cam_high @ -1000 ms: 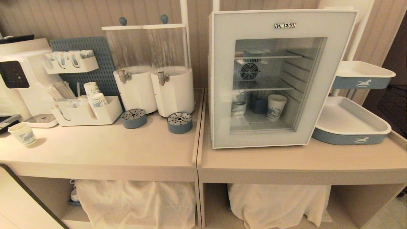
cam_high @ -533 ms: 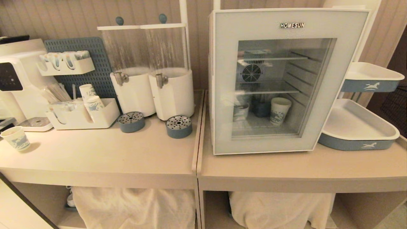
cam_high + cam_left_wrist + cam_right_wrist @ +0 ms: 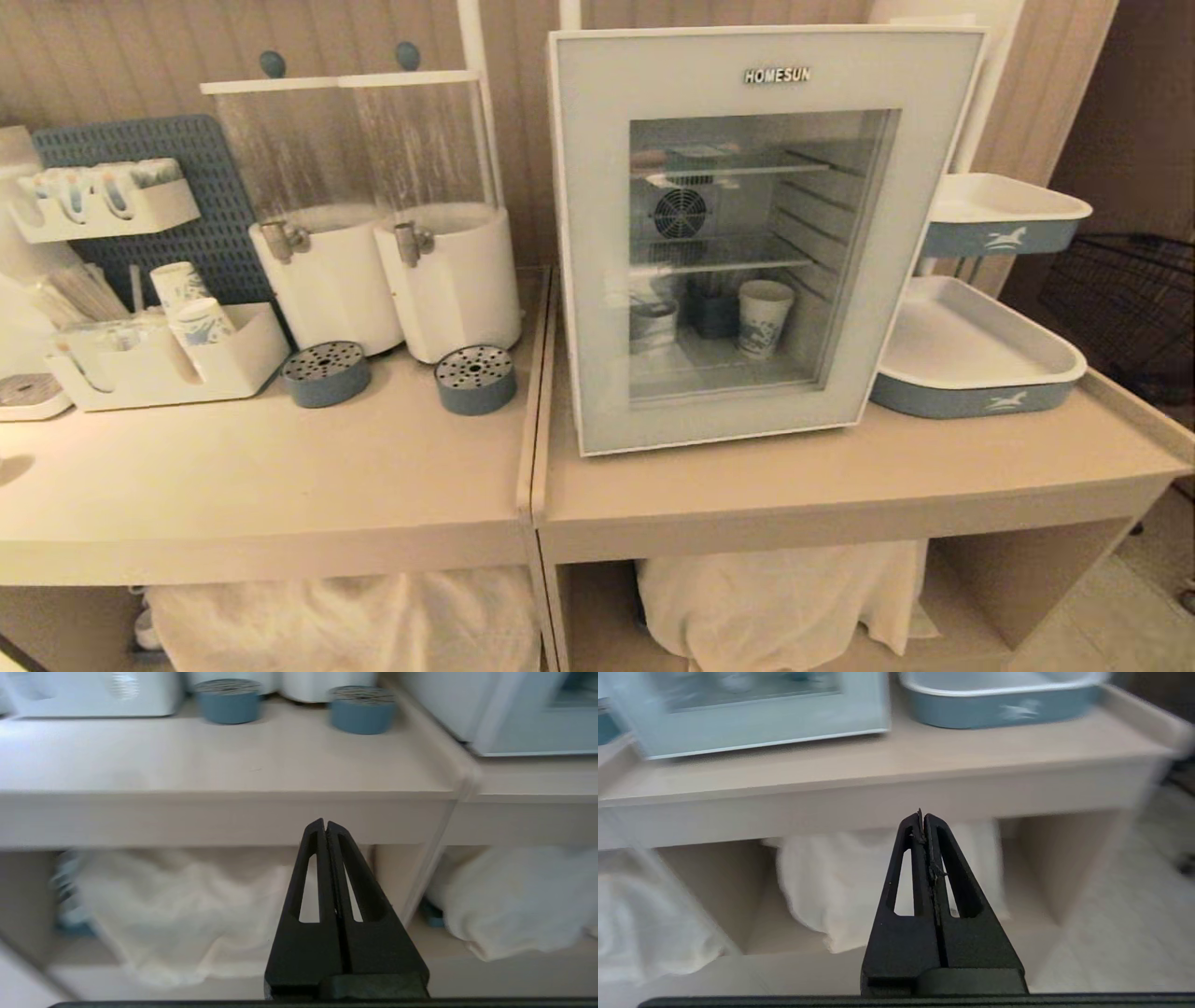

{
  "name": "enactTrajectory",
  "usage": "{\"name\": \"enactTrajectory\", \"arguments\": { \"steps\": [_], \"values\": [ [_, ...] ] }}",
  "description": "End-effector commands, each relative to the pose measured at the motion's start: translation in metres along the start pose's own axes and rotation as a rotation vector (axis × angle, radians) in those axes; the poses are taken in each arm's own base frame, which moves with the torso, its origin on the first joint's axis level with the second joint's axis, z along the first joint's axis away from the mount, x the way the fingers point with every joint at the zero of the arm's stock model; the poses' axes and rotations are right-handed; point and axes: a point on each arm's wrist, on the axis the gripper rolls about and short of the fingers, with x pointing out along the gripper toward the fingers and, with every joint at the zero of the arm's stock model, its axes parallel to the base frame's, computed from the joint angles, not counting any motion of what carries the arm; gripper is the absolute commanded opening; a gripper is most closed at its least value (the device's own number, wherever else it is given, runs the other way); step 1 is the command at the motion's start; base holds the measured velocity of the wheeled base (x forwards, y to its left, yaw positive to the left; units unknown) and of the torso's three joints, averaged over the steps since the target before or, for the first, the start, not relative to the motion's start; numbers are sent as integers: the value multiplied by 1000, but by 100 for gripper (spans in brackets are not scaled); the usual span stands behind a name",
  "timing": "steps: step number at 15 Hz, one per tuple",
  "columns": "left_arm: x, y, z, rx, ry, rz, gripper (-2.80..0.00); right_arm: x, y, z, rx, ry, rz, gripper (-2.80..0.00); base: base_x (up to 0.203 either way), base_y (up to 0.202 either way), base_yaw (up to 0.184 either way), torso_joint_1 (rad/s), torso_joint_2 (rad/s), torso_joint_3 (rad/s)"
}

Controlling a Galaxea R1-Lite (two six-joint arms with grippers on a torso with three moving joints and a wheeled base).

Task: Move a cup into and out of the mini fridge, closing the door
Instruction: Open the freezer door

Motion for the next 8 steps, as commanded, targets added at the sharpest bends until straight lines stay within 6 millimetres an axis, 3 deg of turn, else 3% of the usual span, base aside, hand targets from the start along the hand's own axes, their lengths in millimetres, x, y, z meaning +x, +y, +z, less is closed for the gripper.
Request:
{"name": "enactTrajectory", "arguments": {
  "steps": [1, 8],
  "values": [
    [0, 0, 0, -1, -1, 1, -280, 0, 0, 0, 0, 3, 1, -280, -2, 4, -86, 5, 3, 2],
    [0, 0, 0, -1, -1, 1, -280, 0, 0, 0, 0, 3, 1, -280, 0, 0, 0, 0, 0, 0]
  ]
}}
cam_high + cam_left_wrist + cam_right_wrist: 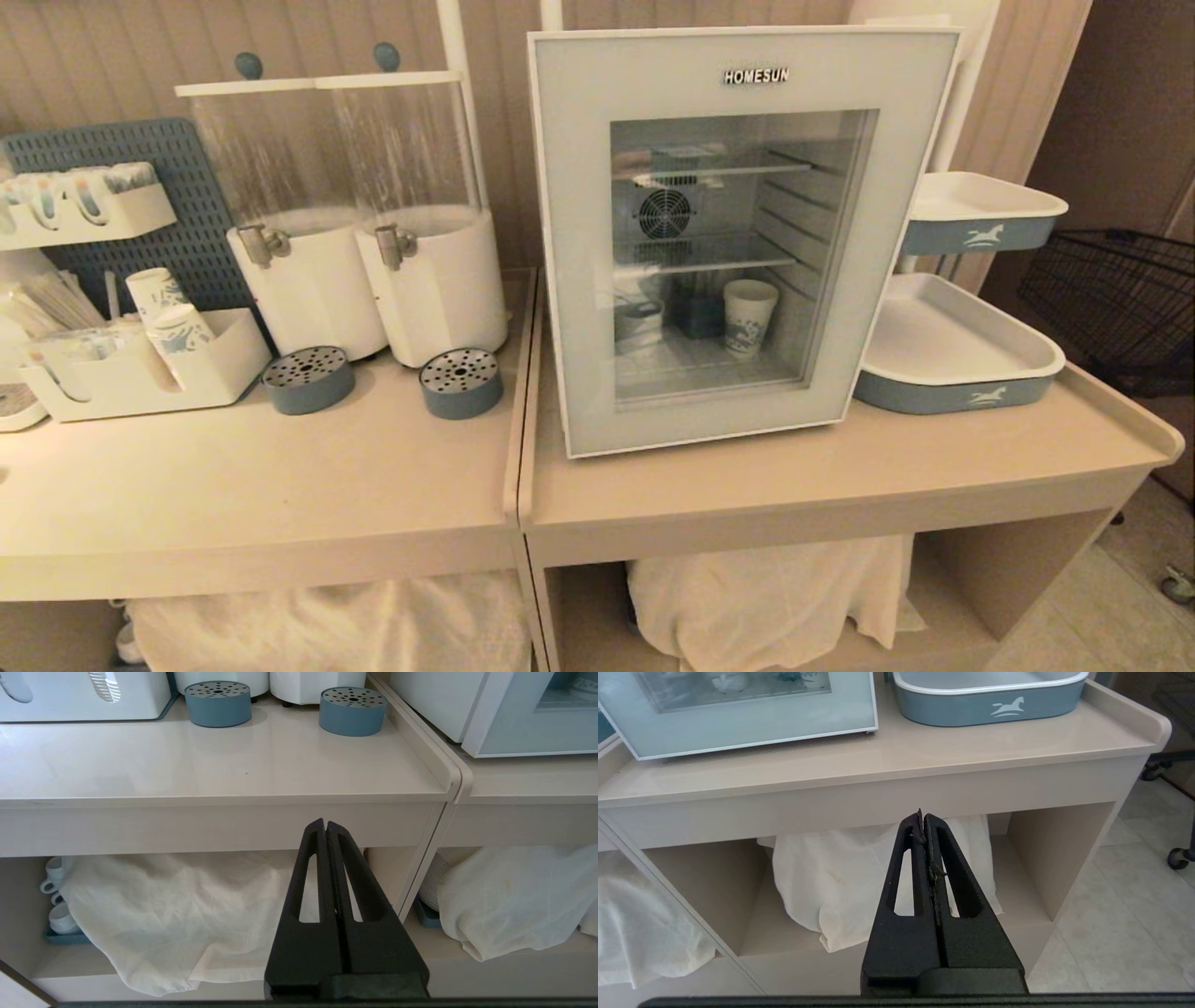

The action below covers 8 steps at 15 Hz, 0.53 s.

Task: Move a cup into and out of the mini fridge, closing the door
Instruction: Open the freezer door

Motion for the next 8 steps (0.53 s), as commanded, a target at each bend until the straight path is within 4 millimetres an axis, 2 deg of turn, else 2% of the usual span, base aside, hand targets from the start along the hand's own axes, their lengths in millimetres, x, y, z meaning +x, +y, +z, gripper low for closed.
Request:
{"name": "enactTrajectory", "arguments": {
  "steps": [1, 8],
  "values": [
    [0, 0, 0, -1, -1, 1, -280, 0, 0, 0, 0, 1, -1, -280, 0, 0, 0, 0, 0, 0],
    [0, 0, 0, -1, -1, 1, -280, 0, 0, 0, 2, 1, 1, -280, 0, 0, 0, 0, 0, 0]
  ]
}}
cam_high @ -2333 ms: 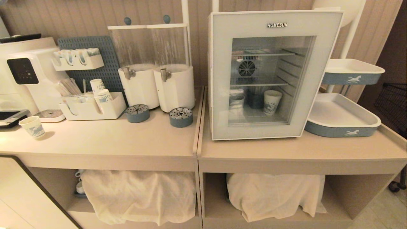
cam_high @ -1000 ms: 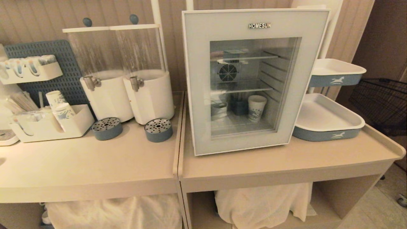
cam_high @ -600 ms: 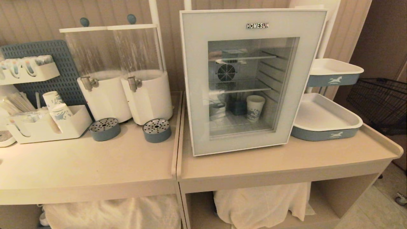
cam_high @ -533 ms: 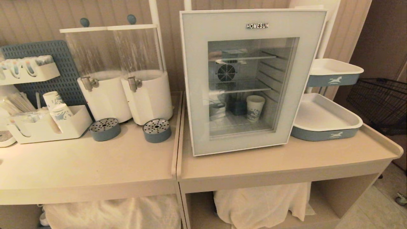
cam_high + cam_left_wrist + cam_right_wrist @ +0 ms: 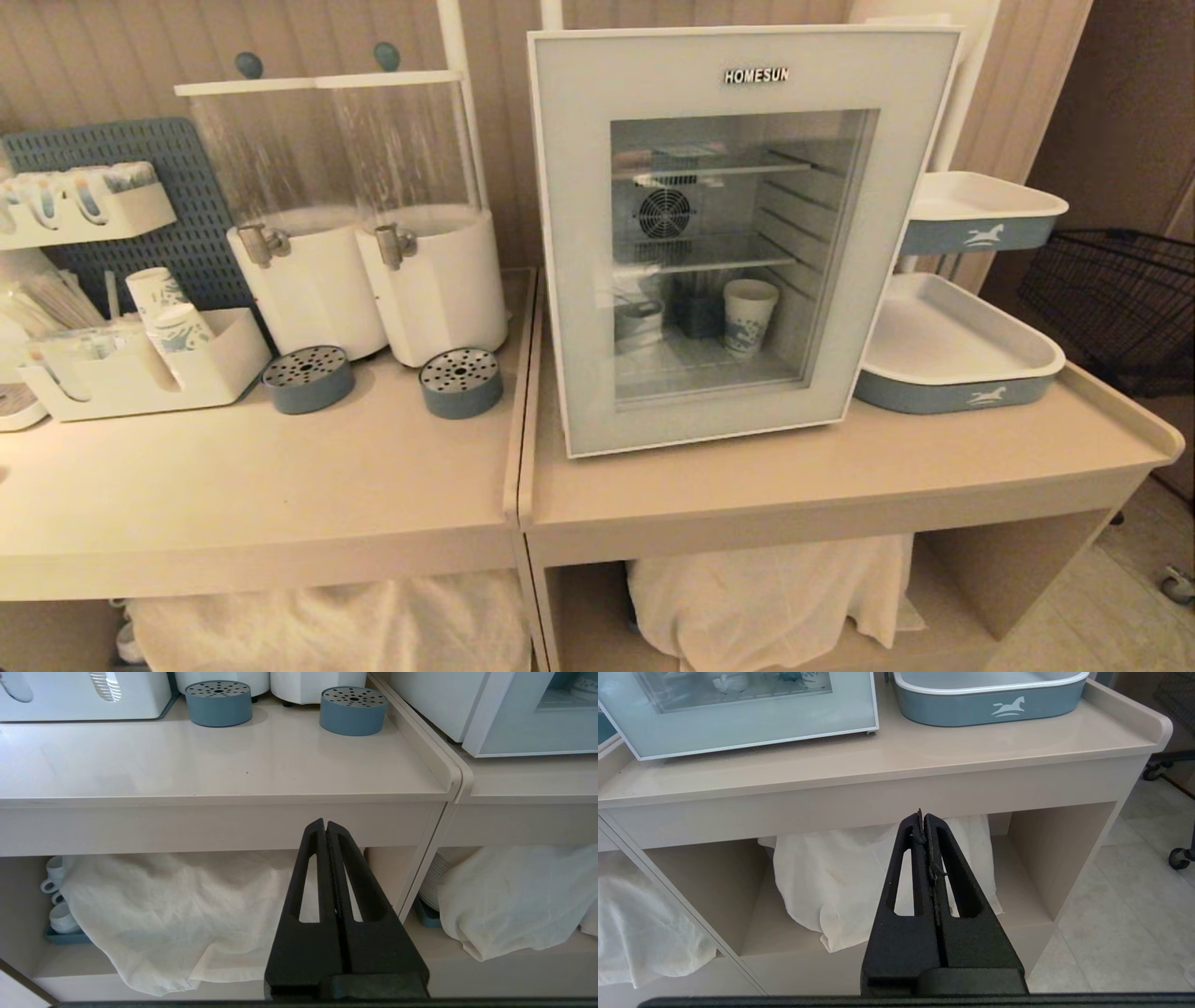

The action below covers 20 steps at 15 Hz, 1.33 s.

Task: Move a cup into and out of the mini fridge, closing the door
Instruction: Open the freezer door

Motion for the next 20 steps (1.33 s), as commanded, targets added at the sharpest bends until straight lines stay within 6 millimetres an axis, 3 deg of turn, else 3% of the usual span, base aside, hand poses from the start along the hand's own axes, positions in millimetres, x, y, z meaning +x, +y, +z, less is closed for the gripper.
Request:
{"name": "enactTrajectory", "arguments": {
  "steps": [1, 14, 20],
  "values": [
    [0, 0, 0, -1, -1, 1, -280, 0, 0, 0, 0, 2, -2, -280, 0, 0, 0, 0, 0, 0],
    [0, 0, 0, -1, -1, 1, -280, 0, 0, 0, 0, 2, -3, -280, 0, 0, 0, 0, 0, 0],
    [0, 0, 0, -1, -1, 1, -280, 0, 0, 0, 0, 2, -3, -280, 0, -159, -6, 4, 1, 2]
  ]
}}
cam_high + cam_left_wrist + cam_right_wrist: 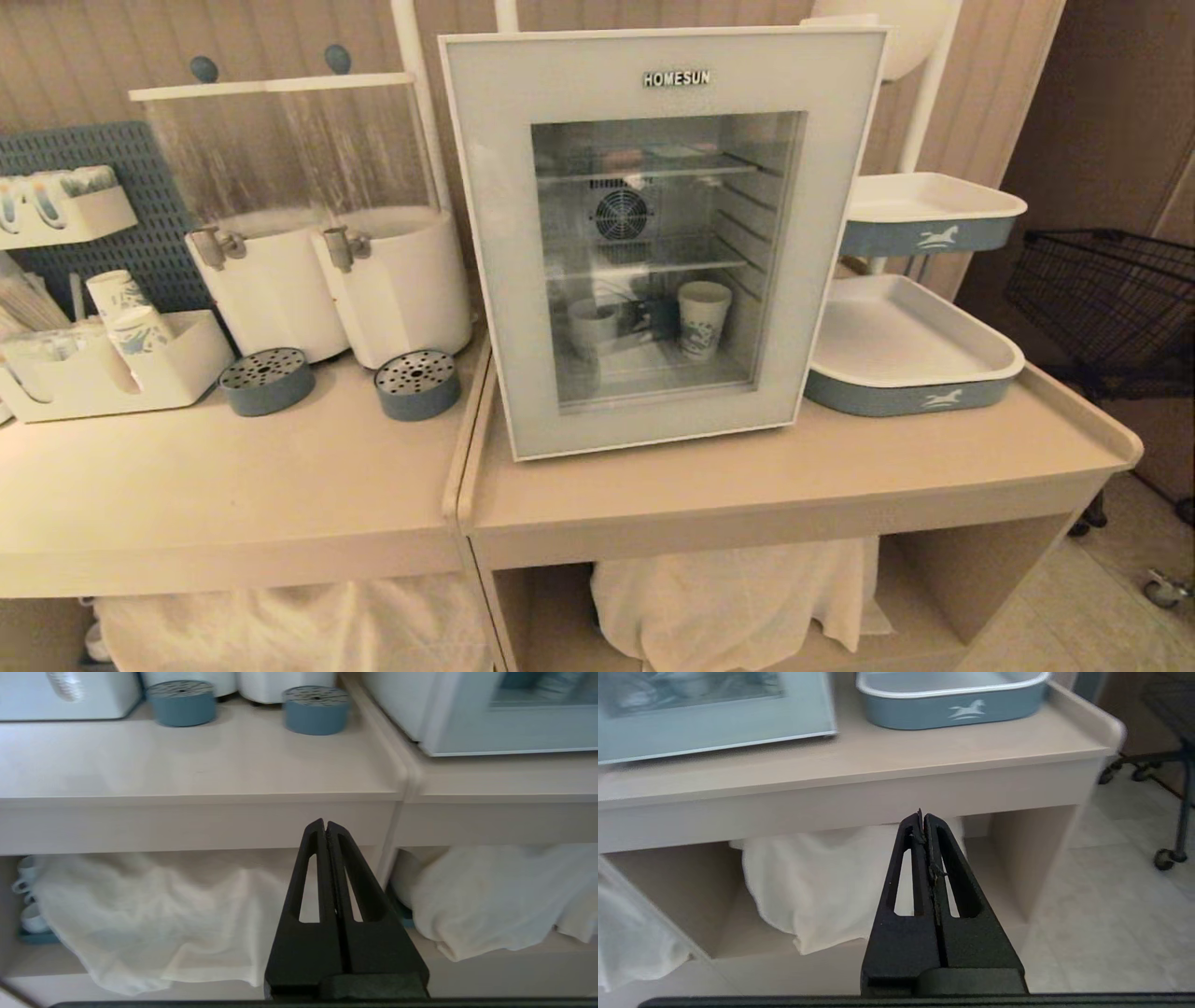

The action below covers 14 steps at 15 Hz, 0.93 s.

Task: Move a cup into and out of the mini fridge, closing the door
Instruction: Open the freezer door

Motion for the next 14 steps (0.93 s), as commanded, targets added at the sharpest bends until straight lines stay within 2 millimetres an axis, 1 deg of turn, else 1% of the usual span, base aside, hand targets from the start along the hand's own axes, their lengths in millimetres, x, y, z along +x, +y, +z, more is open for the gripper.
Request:
{"name": "enactTrajectory", "arguments": {
  "steps": [1, 7, 8, 9, 10, 11, 12, 14],
  "values": [
    [0, 0, 0, -1, -1, 0, -280, 0, 0, 0, 0, 1, 1, -280, 0, -90, -9, 1, 2, 1],
    [0, 0, 1, 11, -4, 3, -280, 0, 0, 0, 0, 1, -1, -280, 0, 0, 0, 0, 0, 0],
    [0, 0, 2, 27, -14, 6, -280, 0, 0, 0, 0, 1, 1, -280, 0, 0, 0, 0, 0, 0],
    [-2, 0, 9, 62, -44, 11, -280, 0, 0, 0, 0, 1, -1, -280, 0, 0, 0, 0, 0, 0],
    [-7, 0, 22, 73, -76, 25, -280, 0, 0, 0, 0, 1, 1, -280, 0, 0, 0, 0, 0, 0],
    [-15, -1, 41, 78, -119, 35, -280, 0, 0, 0, 0, 1, -1, -280, 0, 0, 0, 0, 0, 0],
    [-27, -2, 66, 81, -164, 39, -280, 0, 0, 0, 0, 1, -1, -280, 0, 0, 0, 0, 0, 0],
    [-55, -4, 124, 80, -240, 39, -280, 0, 0, 0, 0, 1, -1, -280, 0, 0, 0, 0, 0, 0]
  ]
}}
